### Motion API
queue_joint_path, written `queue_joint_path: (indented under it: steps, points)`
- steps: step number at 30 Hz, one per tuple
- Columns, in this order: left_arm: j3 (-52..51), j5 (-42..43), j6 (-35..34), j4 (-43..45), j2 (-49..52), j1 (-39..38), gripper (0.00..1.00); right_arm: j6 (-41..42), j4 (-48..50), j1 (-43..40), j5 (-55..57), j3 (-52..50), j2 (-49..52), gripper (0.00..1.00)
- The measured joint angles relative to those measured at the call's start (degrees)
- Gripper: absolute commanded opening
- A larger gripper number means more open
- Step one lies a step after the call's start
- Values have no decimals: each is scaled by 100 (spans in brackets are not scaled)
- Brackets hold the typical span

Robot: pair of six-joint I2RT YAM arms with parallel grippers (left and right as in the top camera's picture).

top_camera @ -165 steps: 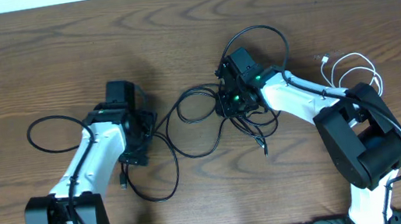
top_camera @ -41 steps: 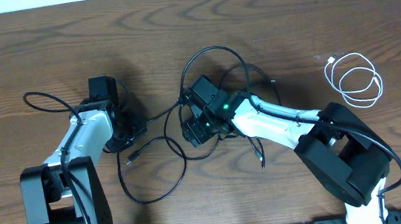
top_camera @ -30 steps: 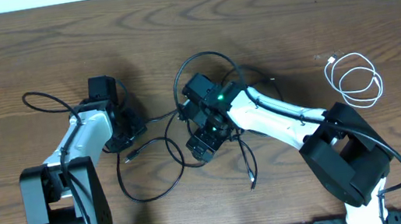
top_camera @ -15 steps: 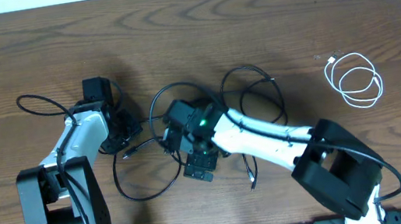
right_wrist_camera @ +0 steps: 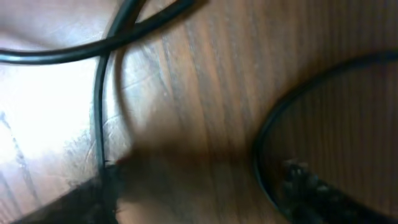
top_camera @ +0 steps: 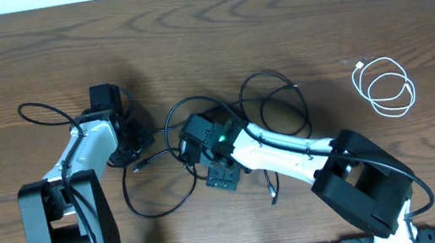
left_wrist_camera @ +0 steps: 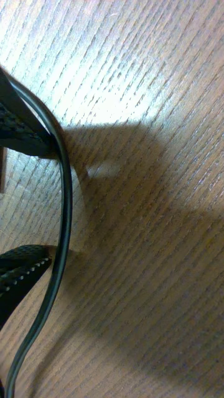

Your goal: Untangle cables

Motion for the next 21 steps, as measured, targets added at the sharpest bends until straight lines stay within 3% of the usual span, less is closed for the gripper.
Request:
queue_joint_path:
  steps: [4,6,9,11,21]
  points:
    - [0,0,0,-2,0,0,52,-9,2,-2,-116,2,24,53]
    - [0,0,0,-4,0,0,53,7,-103,4,-136,7,24,31]
    - [0,0,-2,-9,0,0,53,107,-238,13,-195,22,24,18]
    - [0,0,0,-11,0,0,53,149,-238,13,-254,22,24,1]
    - [0,-120,-2,-20,0,0,53,291,-260,37,-922,42,20,1]
